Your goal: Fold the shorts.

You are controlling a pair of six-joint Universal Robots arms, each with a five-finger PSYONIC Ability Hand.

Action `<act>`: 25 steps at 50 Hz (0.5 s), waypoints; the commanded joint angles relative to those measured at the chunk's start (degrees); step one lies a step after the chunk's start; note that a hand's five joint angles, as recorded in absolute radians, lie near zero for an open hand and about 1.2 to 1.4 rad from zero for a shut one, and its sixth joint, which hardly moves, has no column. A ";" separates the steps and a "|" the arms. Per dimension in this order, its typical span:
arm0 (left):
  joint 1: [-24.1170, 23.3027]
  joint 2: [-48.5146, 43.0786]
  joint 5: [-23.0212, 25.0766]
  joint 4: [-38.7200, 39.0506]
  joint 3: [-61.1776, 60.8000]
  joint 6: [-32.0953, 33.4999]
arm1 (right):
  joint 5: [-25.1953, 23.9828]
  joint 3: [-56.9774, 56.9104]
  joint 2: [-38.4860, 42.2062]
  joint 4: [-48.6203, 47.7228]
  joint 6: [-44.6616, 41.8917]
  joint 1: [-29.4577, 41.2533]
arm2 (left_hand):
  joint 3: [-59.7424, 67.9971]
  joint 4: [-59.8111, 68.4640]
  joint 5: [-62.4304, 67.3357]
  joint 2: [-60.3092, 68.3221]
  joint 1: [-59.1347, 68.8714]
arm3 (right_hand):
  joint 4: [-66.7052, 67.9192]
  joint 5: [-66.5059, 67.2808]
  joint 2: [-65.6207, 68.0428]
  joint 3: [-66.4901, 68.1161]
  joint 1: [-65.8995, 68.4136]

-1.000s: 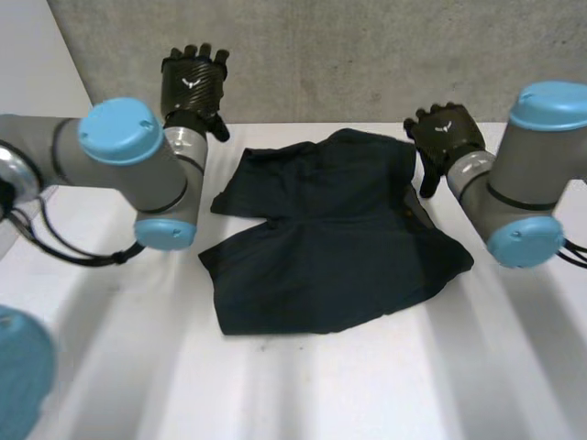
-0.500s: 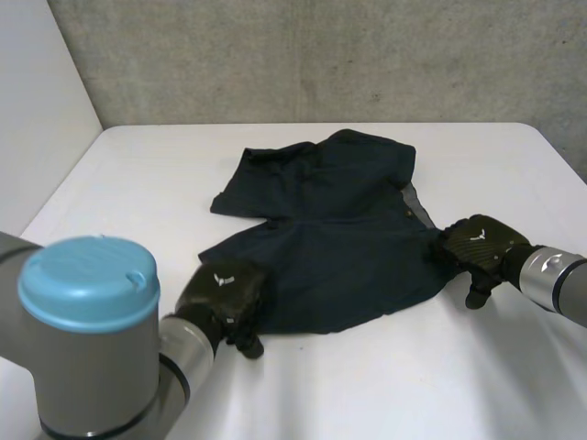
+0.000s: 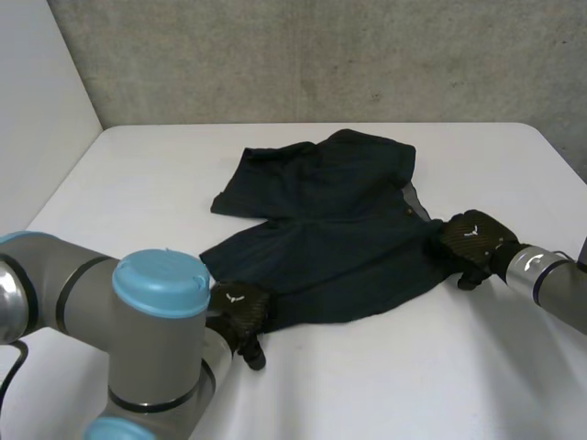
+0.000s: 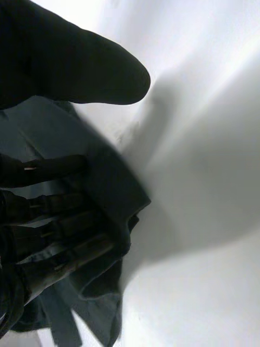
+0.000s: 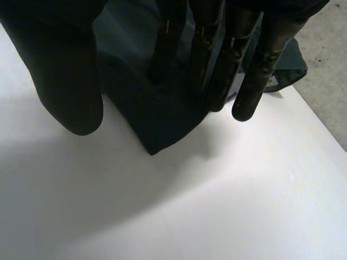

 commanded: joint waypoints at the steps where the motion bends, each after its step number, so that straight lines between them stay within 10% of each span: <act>1: 0.41 -1.60 -3.47 1.78 3.85 0.58 | 0.21 -3.82 2.41 -0.05 0.28 0.09 | 4.52 4.96 4.61 4.94 5.26 | 12.50 14.07 12.27 12.46 17.84; 14: 1.20 -5.55 -3.64 1.69 9.13 0.84 | 1.00 -9.44 6.54 0.12 0.54 2.72 | 5.02 5.47 5.11 5.44 5.76 | 42.55 44.13 42.33 42.52 47.89; 25: 1.73 -9.94 -3.82 1.78 14.84 4.18 | 1.00 -9.80 4.87 0.30 7.31 4.22 | 5.69 6.14 5.78 6.12 6.43 | 43.05 44.63 42.83 43.02 48.40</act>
